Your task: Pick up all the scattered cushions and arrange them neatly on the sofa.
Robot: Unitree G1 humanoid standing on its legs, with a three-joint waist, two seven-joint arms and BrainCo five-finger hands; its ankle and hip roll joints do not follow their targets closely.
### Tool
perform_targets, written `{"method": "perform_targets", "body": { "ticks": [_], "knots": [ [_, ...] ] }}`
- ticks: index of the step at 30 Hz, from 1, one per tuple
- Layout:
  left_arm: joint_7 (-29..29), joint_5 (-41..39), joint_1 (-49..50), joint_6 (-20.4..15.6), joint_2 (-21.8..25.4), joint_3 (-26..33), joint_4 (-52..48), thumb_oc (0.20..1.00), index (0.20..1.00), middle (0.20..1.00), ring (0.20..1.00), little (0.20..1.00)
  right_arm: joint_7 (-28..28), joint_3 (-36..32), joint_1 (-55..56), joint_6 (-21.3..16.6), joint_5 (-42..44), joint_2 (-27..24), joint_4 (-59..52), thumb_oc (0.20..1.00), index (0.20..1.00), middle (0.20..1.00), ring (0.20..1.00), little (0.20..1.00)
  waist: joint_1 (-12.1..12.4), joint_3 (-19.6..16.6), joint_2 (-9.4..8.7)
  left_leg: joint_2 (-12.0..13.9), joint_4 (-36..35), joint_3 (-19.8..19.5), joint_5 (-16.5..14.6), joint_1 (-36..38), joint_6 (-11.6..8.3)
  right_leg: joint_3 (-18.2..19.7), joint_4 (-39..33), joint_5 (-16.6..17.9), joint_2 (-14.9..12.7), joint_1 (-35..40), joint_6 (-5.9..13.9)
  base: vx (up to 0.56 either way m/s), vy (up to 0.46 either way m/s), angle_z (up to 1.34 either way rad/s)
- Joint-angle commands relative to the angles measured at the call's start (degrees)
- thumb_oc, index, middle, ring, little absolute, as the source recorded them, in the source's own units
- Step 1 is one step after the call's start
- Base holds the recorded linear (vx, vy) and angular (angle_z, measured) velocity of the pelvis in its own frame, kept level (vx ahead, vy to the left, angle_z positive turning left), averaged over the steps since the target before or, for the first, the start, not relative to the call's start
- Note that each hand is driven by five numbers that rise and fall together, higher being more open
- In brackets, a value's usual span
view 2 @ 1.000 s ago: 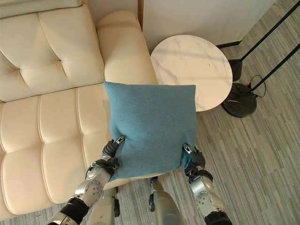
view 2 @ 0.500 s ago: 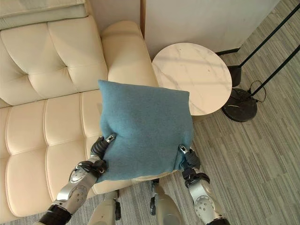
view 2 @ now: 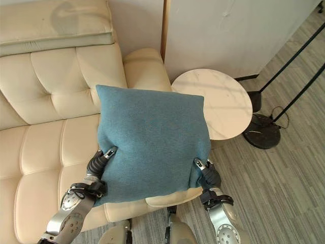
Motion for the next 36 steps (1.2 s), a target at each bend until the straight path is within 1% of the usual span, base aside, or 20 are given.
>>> {"method": "perform_targets", "body": {
  "ticks": [1, 2, 5, 6, 10, 13, 15, 17, 19, 21, 22, 23, 26, 27, 29, 31, 33, 34, 35, 36],
  "knots": [
    [-3.38, 3.33, -2.62, -4.12, 0.01, -3.87, -8.45, 0.2, 0.2, 0.2, 0.2, 0.2, 6.08, 4.12, -3.25, -3.5, 0.55, 2.51, -9.6, 0.2, 0.2, 0.2, 0.2, 0.2, 0.2, -3.08, 0.09, 0.22, -0.27, 1.39, -4.63, 0.27, 0.97, -1.13, 9.77, -9.41, -3.2, 1.77, 5.4, -0.15, 0.053, -0.11],
    [-3.25, 3.0, -2.25, -4.19, -0.16, -3.74, -8.95, 0.2, 0.2, 0.2, 0.2, 0.2, 6.09, 4.04, -2.58, -3.5, 0.49, 2.11, -9.83, 0.2, 0.2, 0.2, 0.2, 0.2, 0.41, -3.3, 0.35, -0.01, -0.17, 1.44, -4.16, -0.16, 1.17, -0.26, 12.38, -10.99, -2.47, 2.83, 5.04, -0.16, 0.058, -0.04],
    [-2.82, 2.65, -0.44, -3.82, -0.27, -2.73, -9.15, 0.2, 0.2, 0.2, 0.2, 0.2, 5.9, 3.29, -1.32, -2.75, -0.34, 1.48, -9.7, 0.2, 0.2, 0.2, 0.2, 0.2, 1.47, -5.68, 0.67, -0.69, 0.28, 1.67, -3.64, -1.18, 1.3, 2.01, 14.16, -14.52, -0.52, 7.02, 3.84, -0.05, -0.032, -0.04],
    [-2.81, 2.65, -0.4, -3.8, -0.25, -2.73, -9.18, 0.2, 0.2, 0.2, 0.2, 0.2, 5.9, 3.3, -1.29, -2.75, -0.34, 1.49, -9.71, 0.2, 0.2, 0.2, 0.2, 0.2, 1.47, -5.65, 0.63, -0.73, 0.29, 1.69, -3.67, -1.11, 1.31, 2.02, 14.14, -14.55, -0.57, 7.11, 3.85, -0.06, -0.095, 0.07],
    [-2.06, 2.58, 2.1, -3.81, 0.18, -0.64, -10.98, 0.2, 0.2, 0.2, 0.2, 0.2, 5.27, 2.98, -0.55, -2.44, -0.75, 1.44, -9.42, 0.2, 0.2, 0.2, 0.2, 0.2, 3.39, -7.11, 0.03, -0.77, 1.38, 1.97, -2.12, -2.81, 0.78, 1.34, 9.13, -18.06, 0.61, 11.58, 1.92, -0.08, -0.133, 0.03],
    [-1.58, 2.13, 2.66, -3.99, -0.1, 0.18, -12.15, 0.2, 0.2, 0.2, 0.2, 0.2, 5.18, 2.95, -0.23, -2.63, 0.21, 1.06, -9.63, 0.2, 0.2, 0.2, 0.2, 0.2, 3.63, -6.73, 0.56, 0.54, 2.87, 1.2, 0.66, -5.19, -1.23, 1.62, 5.59, -20.36, 3.31, 12.6, -0.63, -0.14, -0.208, -0.04],
    [-1.29, 2.08, 2.09, -4.25, -0.35, 0.44, -12.64, 0.2, 0.2, 0.2, 0.2, 0.2, 5.08, 2.62, -0.29, -3.25, 0.58, 0.51, -9.83, 0.2, 0.2, 0.2, 0.2, 0.2, 3.77, -5.09, 1.35, 1.56, 4.4, -0.28, 3.27, -7.81, -3.27, 0.6, 4.74, -21.08, 4.83, 12.64, -1.99, -0.24, -0.226, 0.31],
    [-0.93, 1.9, 1.04, -4.8, -0.63, 0.28, -12.65, 0.2, 0.2, 0.2, 0.2, 0.2, 4.79, 2.61, -1.23, -3.97, 1.17, -0.18, -9.67, 0.2, 0.2, 0.2, 0.2, 0.2, 3.81, -3.41, 2.29, 2.52, 4.41, -1.38, 6.06, -9.89, -5.23, -1.42, 4.6, -21.04, 5.73, 12.24, -2.64, -0.32, -0.191, 0.63],
    [-0.62, 1.98, 0.21, -5.1, -0.83, 0.09, -12.45, 0.2, 0.2, 0.2, 0.2, 0.2, 4.25, 2.86, -2.43, -4.43, 0.9, -0.69, -9.14, 0.2, 0.2, 0.2, 0.2, 0.2, 3.92, -2.67, 2.64, 2.73, 4.25, -2.22, 6.46, -10.25, -5.63, -2.26, 5.02, -20.84, 5.85, 11.62, -2.97, -0.26, -0.097, 0.53],
    [-0.77, 1.98, -0.29, -5.09, -1.27, 0.06, -12.25, 0.2, 0.2, 0.2, 0.2, 0.2, 3.86, 2.8, -3.88, -4.33, 0.04, -1.3, -8.85, 0.2, 0.2, 0.2, 0.2, 0.2, 3.25, -2.59, 2.16, 2.6, 7.23, -2.54, 3.06, -9.48, -4.03, -5.48, 5.39, -19.85, 4.22, 10.32, -2.93, -0.22, -0.063, 0.62],
    [-0.77, 1.97, -0.3, -5.08, -1.28, 0.06, -12.26, 0.2, 0.2, 0.2, 0.2, 0.2, 3.86, 2.79, -3.9, -4.33, 0.03, -1.31, -8.84, 0.2, 0.2, 0.2, 0.2, 0.2, 3.18, -2.7, 2.25, 2.66, 7.27, -2.65, 3.14, -9.71, -4.03, -5.56, 5.33, -19.72, 4.31, 10.16, -2.94, -0.18, -0.028, 0.57],
    [-1.16, 2.06, -0.13, -5.06, -1.36, 0.09, -12.69, 0.2, 0.2, 0.2, 0.2, 0.2, 3.93, 2.65, -3.8, -4.31, -0.34, -1.5, -8.93, 0.2, 0.2, 0.2, 0.2, 0.2, 2.47, -3.17, 1.61, 2.78, 11.0, -1.5, -0.32, -8.58, -2.93, -7.45, 4.45, -18.79, 2.91, 9.82, -3.08, -0.17, -0.022, 0.87],
    [-1.7, 1.97, -0.04, -5.13, -1.6, -0.04, -12.88, 0.2, 0.2, 0.2, 0.2, 0.2, 4.43, 2.7, -3.46, -4.1, -0.7, -1.89, -9.22, 0.2, 0.2, 0.2, 0.2, 0.2, 1.51, -3.63, 0.78, 3.1, 15.39, -0.34, -6.26, -4.94, -2.37, -9.63, 3.25, -17.59, 1.19, 9.53, -3.2, -0.13, -0.007, 0.84],
    [-1.7, 1.97, -0.06, -5.13, -1.6, -0.04, -12.88, 0.2, 0.2, 0.2, 0.2, 0.2, 4.43, 2.69, -3.48, -4.09, -0.7, -1.89, -9.21, 0.2, 0.2, 0.2, 0.2, 0.2, 1.43, -3.72, 0.79, 3.07, 15.34, -0.41, -6.12, -5.11, -2.34, -9.71, 3.2, -17.48, 1.18, 9.4, -3.19, -0.09, 0.022, 0.13],
    [-2.08, 1.88, -0.56, -5.41, -2.12, -0.34, -12.57, 0.2, 0.2, 0.2, 0.2, 0.2, 4.62, 2.21, -3.33, -4.16, -1.04, -2.15, -9.29, 0.2, 0.2, 0.2, 0.2, 0.2, 0.28, -4.45, 0.83, 4.48, 17.72, 1.33, -10.19, 0.32, -2.46, -12.22, 2.09, -16.36, 0.31, 8.9, -3.07, -0.12, 0.087, 0.55],
    [-2.54, 1.76, -0.45, -5.47, -2.4, -0.61, -12.3, 0.2, 0.2, 0.2, 0.2, 0.2, 4.87, 1.48, -2.93, -4.05, -1.19, -2.0, -9.59, 0.2, 0.2, 0.2, 0.2, 0.2, -1.04, -5.75, 1.53, 5.09, 15.33, 3.67, -12.01, 5.12, -3.13, -14.48, 1.64, -15.71, -0.13, 8.39, -2.4, -0.09, 0.168, 0.63],
    [-2.95, 1.58, -0.32, -5.04, -2.88, -1.27, -12.1, 0.2, 0.2, 0.2, 0.2, 0.2, 4.73, 0.45, -2.72, -3.91, -1.41, -1.62, -10.05, 0.2, 0.2, 0.2, 0.2, 0.2, -2.3, -6.68, 2.71, 5.87, 9.84, 7.73, -10.83, 7.02, -3.57, -17.17, 1.45, -14.89, -0.77, 8.17, -1.67, -0.07, 0.178, 0.73],
    [-2.95, 1.59, -0.31, -5.04, -2.9, -1.27, -12.11, 0.2, 0.2, 0.2, 0.2, 0.2, 4.72, 0.44, -2.7, -3.9, -1.41, -1.64, -10.07, 0.2, 0.2, 0.2, 0.2, 0.2, -2.24, -6.68, 2.7, 5.82, 9.56, 7.81, -10.7, 7.2, -3.56, -17.12, 1.44, -14.88, -0.79, 8.18, -1.66, -0.08, 0.244, 0.95],
    [-3.33, 1.71, 0.61, -4.58, -2.96, -1.15, -12.62, 0.2, 0.2, 0.2, 0.2, 0.2, 4.6, 0.15, -2.17, -4.13, -1.56, -0.95, -10.38, 0.2, 0.2, 0.2, 0.2, 0.2, -2.67, -7.59, 3.67, 5.82, 2.89, 9.87, -9.46, 9.37, -3.97, -18.88, 1.45, -13.48, -1.27, 7.58, -0.67, -0.01, 0.228, 0.78],
    [-3.37, 1.95, 0.93, -4.43, -2.74, -1.11, -12.67, 0.2, 0.2, 0.2, 0.2, 0.2, 4.58, 0.15, -2.01, -4.15, -1.76, -0.75, -10.31, 0.2, 0.2, 0.2, 0.2, 0.2, -2.64, -8.0, 4.05, 5.89, 0.85, 9.4, -10.12, 10.71, -4.41, -18.65, 1.19, -13.92, -0.98, 7.92, 0.04, -0.05, 0.295, 0.67]
  ]
}}
